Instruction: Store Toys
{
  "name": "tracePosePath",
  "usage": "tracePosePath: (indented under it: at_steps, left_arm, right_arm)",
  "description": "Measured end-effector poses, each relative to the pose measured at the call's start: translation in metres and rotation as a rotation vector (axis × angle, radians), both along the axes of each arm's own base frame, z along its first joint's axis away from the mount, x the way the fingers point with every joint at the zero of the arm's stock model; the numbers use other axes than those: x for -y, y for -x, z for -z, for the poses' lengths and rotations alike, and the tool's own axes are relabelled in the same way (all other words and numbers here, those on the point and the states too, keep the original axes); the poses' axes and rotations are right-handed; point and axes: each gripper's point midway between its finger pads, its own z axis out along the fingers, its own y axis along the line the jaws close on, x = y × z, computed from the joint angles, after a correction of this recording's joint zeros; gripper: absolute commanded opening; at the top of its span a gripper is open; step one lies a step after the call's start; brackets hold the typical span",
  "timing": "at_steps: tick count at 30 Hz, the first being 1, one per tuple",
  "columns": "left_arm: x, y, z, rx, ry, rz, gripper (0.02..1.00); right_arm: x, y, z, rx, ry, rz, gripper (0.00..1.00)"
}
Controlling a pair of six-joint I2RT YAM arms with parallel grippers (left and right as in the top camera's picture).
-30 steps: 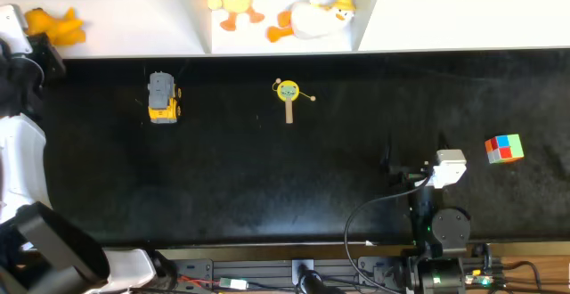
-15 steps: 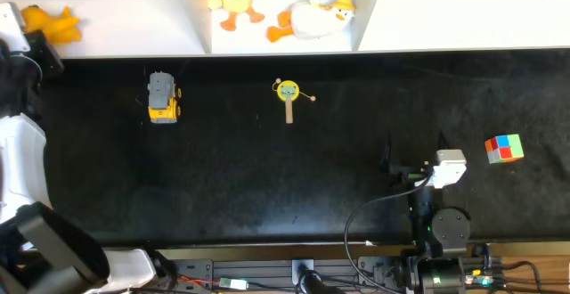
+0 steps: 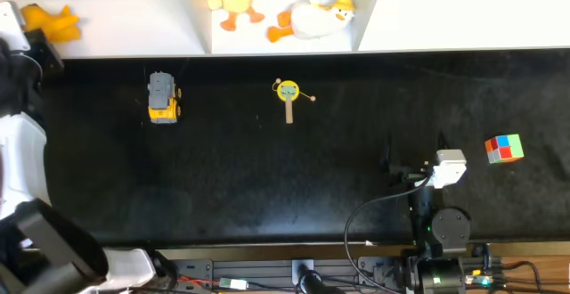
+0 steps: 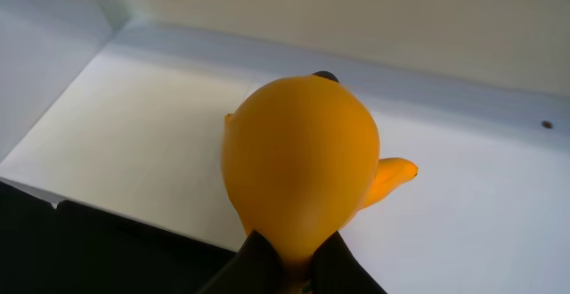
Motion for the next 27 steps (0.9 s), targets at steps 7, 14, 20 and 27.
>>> tracePosePath:
  at_steps: [7,14,20,27]
  left_arm:
    - [0.008,-0.012,0.000,0.022,-0.012,0.026,0.112]
    - [0.019,-0.023,0.002,0.036,-0.020,0.055,0.117]
    - [0.019,-0.022,0.006,0.025,-0.013,0.055,0.110]
    - [0.023,-0.013,0.012,-0.024,0.010,0.052,0.088]
  right_arm:
    - [0.000,0.000,0.000,0.000,0.000,0.000,0.996]
    - [0.000,0.000,0.000,0.000,0.000,0.000,0.996]
    - [0.000,0.000,0.000,0.000,0.000,0.000,0.993]
    - [0.000,0.000,0.000,0.000,0.000,0.000,0.993]
